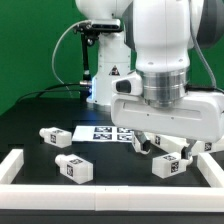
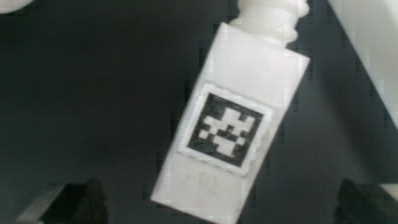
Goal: Assemble one leg
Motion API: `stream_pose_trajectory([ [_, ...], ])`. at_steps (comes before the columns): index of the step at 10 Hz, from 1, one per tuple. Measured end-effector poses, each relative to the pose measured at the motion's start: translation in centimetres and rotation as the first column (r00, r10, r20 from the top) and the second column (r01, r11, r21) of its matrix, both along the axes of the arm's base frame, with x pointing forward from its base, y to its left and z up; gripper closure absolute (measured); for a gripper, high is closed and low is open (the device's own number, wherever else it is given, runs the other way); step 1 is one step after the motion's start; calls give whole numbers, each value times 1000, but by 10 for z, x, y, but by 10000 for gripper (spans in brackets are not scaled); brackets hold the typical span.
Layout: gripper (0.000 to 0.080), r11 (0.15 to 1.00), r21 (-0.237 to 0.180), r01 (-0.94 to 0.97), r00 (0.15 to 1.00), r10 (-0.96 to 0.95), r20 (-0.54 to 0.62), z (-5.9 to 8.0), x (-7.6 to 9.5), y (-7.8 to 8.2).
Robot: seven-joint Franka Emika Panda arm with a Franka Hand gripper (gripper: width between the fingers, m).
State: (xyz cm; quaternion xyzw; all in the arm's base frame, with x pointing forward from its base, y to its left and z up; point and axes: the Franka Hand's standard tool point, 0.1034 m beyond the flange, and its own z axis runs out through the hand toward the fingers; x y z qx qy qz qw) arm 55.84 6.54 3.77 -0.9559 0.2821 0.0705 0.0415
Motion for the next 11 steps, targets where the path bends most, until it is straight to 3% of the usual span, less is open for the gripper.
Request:
stream_pose_trajectory([
  [3, 150, 1000, 9, 7, 999, -7, -32, -28, -12, 6],
  [5, 150, 1000, 17, 6, 999, -6, -33, -28, -12, 7],
  [7, 449, 1000, 17, 3, 999, -2, -33, -28, -12, 7],
  [8, 449, 999, 24, -37, 999, 37, -28, -27, -11, 5],
  [9, 517, 995, 38, -95, 995, 96, -12, -17, -4, -6],
  [11, 517, 969, 54, -240, 971, 240, 15, 7, 3, -19],
])
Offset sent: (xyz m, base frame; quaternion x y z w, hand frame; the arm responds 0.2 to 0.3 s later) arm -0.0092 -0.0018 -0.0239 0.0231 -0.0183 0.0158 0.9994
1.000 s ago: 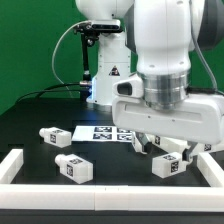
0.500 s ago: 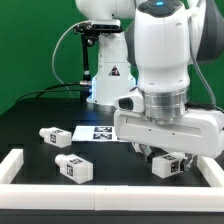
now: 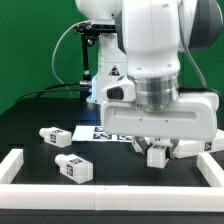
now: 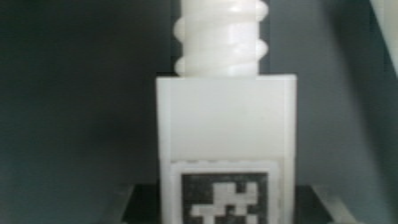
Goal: Assemble one leg
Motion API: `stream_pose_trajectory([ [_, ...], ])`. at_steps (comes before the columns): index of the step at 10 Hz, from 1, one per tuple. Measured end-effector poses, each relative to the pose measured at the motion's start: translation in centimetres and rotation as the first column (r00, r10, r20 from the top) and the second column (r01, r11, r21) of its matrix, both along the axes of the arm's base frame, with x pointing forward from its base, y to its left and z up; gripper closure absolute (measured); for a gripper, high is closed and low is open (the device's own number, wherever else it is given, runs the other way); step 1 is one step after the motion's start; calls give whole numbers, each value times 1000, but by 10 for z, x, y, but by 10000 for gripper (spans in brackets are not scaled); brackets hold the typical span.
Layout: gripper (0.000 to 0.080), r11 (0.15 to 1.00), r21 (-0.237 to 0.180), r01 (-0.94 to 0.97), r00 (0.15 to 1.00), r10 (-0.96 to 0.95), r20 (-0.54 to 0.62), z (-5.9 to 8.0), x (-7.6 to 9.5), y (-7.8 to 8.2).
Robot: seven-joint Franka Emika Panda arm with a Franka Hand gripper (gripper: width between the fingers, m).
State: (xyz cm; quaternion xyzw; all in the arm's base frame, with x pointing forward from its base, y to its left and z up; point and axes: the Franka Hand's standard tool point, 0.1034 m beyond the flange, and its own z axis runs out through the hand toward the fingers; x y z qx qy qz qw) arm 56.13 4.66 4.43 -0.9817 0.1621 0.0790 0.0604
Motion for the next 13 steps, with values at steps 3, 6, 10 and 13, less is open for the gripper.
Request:
stream_pose_trajectory([
  [3, 517, 994, -4, -109, 993, 109, 47, 27, -24, -34],
  [6, 515, 993, -1, -117, 992, 117, 42, 24, -21, -31],
  [10, 515, 950, -25, -311, 945, 312, 101, 19, -83, -69],
  [13, 515, 957, -21, -290, 952, 291, 99, 18, -89, -74],
])
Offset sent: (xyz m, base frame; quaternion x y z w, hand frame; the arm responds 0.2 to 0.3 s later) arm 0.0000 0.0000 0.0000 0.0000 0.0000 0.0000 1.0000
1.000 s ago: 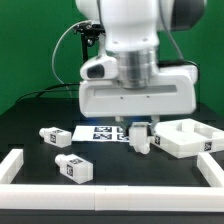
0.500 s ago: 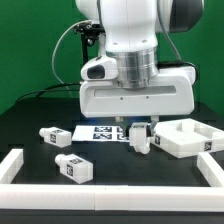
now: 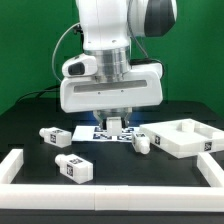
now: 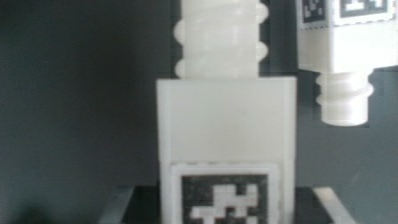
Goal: Assemble one leg
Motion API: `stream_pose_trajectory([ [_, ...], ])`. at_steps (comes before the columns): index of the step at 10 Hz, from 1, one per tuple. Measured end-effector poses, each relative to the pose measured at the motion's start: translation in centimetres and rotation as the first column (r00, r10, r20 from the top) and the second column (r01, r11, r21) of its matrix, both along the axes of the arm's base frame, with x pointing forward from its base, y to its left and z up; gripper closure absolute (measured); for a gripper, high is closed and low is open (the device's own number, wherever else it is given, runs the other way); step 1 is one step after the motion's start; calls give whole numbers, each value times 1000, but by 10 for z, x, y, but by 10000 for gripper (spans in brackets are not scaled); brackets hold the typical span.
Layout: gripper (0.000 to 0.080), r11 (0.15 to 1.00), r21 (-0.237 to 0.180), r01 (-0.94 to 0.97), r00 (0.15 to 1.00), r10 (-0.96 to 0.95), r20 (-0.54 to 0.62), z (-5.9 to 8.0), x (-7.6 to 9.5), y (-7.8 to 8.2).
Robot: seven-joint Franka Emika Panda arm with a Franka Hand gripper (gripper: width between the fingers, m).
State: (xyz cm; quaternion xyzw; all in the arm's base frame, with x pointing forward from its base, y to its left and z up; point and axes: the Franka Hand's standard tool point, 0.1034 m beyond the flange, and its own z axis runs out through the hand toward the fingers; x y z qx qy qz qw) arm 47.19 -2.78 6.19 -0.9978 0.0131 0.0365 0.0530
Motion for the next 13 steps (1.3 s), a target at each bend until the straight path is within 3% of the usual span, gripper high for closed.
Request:
stream_pose_trajectory([
  [2, 515, 1000, -4, -26, 1000, 26, 17, -5, -2, -5],
  [4, 515, 999, -11, -30, 1000, 30, -7, -30, -30, -26],
  [6, 515, 999, -24, -34, 999, 34, -2, -48, -38, -38],
  [10, 515, 998, -37, -58, 998, 59, 24, -53, -35, -38],
  [11, 365, 997, -35, -74, 997, 75, 19, -49, -35, -35],
  [12, 210, 994, -34, -103, 994, 103, 22, -36, -32, -29],
  [13, 166, 982, -34, -183, 983, 184, 24, -19, -27, -21],
])
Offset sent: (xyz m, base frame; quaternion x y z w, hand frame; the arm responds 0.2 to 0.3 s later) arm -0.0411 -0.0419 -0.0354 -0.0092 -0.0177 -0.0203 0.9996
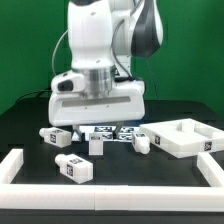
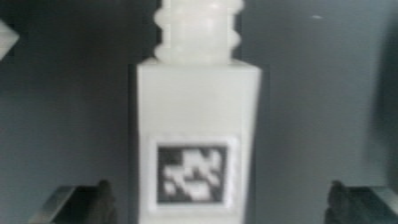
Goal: Assemble one leg
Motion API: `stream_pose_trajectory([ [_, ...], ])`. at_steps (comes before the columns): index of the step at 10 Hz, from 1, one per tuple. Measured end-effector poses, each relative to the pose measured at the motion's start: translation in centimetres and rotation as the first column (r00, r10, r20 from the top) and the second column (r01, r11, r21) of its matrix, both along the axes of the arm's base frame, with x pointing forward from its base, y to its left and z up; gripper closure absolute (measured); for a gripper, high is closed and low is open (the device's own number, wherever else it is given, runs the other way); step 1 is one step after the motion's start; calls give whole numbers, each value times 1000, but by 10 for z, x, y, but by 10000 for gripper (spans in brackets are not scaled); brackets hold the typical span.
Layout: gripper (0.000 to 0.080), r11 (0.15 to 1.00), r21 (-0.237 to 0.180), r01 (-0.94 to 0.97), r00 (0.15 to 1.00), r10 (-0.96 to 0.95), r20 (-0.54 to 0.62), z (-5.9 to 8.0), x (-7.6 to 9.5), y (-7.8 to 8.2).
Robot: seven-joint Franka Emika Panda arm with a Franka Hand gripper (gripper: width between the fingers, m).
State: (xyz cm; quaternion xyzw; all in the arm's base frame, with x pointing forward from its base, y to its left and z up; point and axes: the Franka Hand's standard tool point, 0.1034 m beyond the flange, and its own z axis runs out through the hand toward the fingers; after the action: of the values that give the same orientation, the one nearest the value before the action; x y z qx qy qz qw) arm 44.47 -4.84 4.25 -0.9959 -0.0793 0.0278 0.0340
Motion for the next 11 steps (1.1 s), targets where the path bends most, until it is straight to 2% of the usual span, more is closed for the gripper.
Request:
stream_pose_trajectory([
  [1, 166, 996, -9, -87, 996, 87, 16, 17, 8, 13],
  [2, 153, 992, -22, -125, 992, 125, 16, 25, 11, 33],
  [3, 153, 987, -24, -158, 987, 158, 21, 27, 13, 49],
  [5, 150, 989, -20, -149, 989, 149, 18, 25, 12, 44],
  [6, 150, 989, -24, -146, 989, 146, 21, 25, 12, 47],
  [8, 150, 977, -41, -210, 977, 212, 29, 21, 3, 94],
  [9, 150, 963, -49, -265, 963, 267, 30, 22, 1, 111],
  [10, 150, 965, -54, -257, 964, 260, 47, 23, 0, 118],
  [11, 150, 964, -54, -259, 964, 262, 47, 22, 0, 118],
])
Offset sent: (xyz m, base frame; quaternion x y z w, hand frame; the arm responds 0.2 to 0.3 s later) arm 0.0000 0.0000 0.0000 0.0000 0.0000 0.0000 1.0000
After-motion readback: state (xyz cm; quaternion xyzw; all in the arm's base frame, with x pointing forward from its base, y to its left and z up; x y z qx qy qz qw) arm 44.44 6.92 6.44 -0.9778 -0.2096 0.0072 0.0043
